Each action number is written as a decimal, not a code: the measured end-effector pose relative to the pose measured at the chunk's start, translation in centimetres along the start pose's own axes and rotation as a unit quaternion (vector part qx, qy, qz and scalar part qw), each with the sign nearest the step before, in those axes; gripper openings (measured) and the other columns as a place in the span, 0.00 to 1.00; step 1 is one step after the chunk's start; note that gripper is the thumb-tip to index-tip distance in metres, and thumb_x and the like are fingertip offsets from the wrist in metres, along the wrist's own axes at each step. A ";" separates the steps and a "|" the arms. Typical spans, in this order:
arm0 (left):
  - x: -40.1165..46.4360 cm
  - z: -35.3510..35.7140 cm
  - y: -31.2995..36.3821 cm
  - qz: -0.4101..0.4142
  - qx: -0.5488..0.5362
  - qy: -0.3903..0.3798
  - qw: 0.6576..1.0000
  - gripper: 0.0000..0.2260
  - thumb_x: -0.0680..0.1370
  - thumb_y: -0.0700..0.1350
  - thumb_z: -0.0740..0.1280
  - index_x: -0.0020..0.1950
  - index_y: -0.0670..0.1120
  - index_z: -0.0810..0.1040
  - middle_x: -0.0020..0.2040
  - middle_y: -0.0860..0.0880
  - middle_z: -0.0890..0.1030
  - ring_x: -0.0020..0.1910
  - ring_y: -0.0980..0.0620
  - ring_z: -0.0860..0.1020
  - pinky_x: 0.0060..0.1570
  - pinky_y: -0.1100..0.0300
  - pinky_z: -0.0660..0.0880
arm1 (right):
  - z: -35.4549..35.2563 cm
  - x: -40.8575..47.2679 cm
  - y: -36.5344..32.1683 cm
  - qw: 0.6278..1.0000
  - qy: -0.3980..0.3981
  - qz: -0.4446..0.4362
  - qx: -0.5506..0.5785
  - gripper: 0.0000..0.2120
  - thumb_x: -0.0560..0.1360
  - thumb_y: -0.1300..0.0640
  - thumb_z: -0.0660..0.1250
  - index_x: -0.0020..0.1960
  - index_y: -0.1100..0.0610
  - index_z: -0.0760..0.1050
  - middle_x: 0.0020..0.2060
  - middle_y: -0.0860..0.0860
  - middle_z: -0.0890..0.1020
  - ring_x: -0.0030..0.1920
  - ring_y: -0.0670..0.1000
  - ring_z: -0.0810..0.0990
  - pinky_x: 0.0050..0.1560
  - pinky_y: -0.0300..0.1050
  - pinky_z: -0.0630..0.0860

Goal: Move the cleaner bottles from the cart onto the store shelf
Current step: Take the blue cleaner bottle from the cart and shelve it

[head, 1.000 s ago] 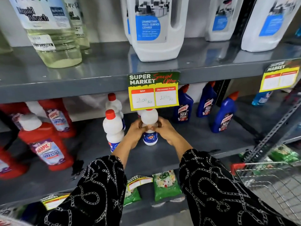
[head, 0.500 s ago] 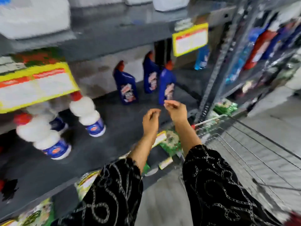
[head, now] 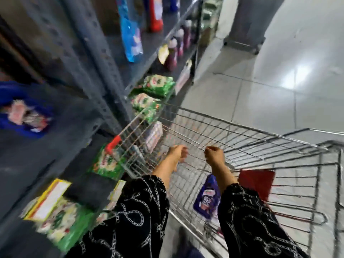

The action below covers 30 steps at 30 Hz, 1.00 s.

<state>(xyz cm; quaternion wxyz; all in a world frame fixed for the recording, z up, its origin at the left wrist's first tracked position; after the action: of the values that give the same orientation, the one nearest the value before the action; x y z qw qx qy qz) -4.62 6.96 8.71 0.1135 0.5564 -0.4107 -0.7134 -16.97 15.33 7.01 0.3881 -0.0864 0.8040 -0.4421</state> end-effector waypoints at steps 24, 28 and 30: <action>8.8 4.6 -20.4 -0.272 -0.019 0.055 0.961 0.17 0.81 0.49 0.52 0.41 0.41 0.74 0.34 0.41 0.77 0.32 0.45 0.76 0.32 0.57 0.73 | 1.7 2.8 20.3 0.963 -0.063 0.248 0.085 0.15 0.81 0.55 0.51 0.41 0.55 0.71 0.41 0.54 0.79 0.39 0.49 0.76 0.37 0.41 0.71; 9.0 3.3 -19.1 -0.263 -0.057 0.051 0.962 0.13 0.80 0.48 0.55 0.46 0.43 0.75 0.36 0.42 0.80 0.35 0.44 0.79 0.36 0.53 0.77 | 2.2 2.6 18.8 0.959 -0.093 0.222 0.150 0.15 0.82 0.54 0.49 0.51 0.59 0.72 0.39 0.53 0.78 0.39 0.51 0.76 0.40 0.43 0.74; 8.7 2.9 -17.5 -0.244 -0.061 0.039 0.967 0.10 0.80 0.46 0.55 0.46 0.44 0.73 0.37 0.44 0.80 0.36 0.46 0.78 0.35 0.54 0.76 | 2.5 2.3 17.5 0.964 -0.097 0.192 0.157 0.15 0.81 0.51 0.49 0.54 0.57 0.72 0.40 0.54 0.79 0.40 0.52 0.77 0.41 0.45 0.77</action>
<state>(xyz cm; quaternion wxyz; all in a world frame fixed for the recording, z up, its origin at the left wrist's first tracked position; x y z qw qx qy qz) -5.17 14.05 -9.74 -0.0146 0.6595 -0.2132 -0.7207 -13.26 23.03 -8.61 0.5509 0.0893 0.6842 -0.4695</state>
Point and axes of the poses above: each hand's wrist, its own x-axis towards the middle knuckle, its own z-axis out of the palm, y = z × x, the point moved 2 cm from there along x, towards the middle knuckle
